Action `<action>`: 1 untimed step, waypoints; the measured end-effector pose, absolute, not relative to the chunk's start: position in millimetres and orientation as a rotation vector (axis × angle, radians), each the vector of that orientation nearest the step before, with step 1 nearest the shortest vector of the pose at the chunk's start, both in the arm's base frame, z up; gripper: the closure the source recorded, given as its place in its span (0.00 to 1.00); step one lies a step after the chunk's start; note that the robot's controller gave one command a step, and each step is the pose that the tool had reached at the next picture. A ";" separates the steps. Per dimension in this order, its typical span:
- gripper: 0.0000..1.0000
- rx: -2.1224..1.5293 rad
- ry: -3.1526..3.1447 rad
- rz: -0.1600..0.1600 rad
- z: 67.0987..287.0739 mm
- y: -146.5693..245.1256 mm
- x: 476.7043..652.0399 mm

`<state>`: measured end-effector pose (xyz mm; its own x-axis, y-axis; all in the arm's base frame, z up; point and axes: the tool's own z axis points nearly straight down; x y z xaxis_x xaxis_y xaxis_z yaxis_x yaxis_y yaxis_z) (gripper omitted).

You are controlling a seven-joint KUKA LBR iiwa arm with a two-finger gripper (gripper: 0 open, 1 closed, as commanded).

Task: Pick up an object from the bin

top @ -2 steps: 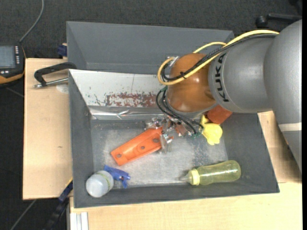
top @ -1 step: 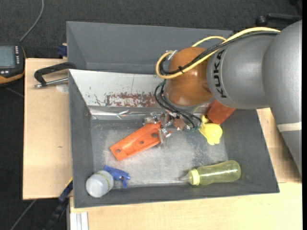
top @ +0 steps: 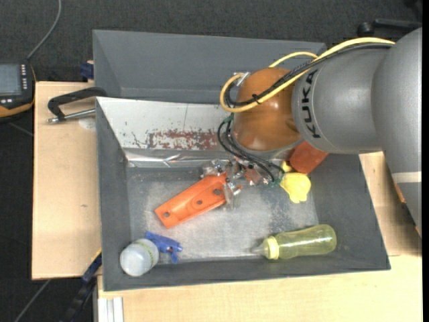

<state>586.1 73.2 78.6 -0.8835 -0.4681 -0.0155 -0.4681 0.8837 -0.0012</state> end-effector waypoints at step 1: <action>1.00 -0.798 3.017 0.004 94.4 75.7 590.8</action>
Offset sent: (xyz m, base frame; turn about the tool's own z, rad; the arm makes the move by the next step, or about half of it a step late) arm 0.0061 0.0023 0.0347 -0.0034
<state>590.8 75.7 94.4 -0.8690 -0.4944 -0.0210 -0.4945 0.8692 -0.0032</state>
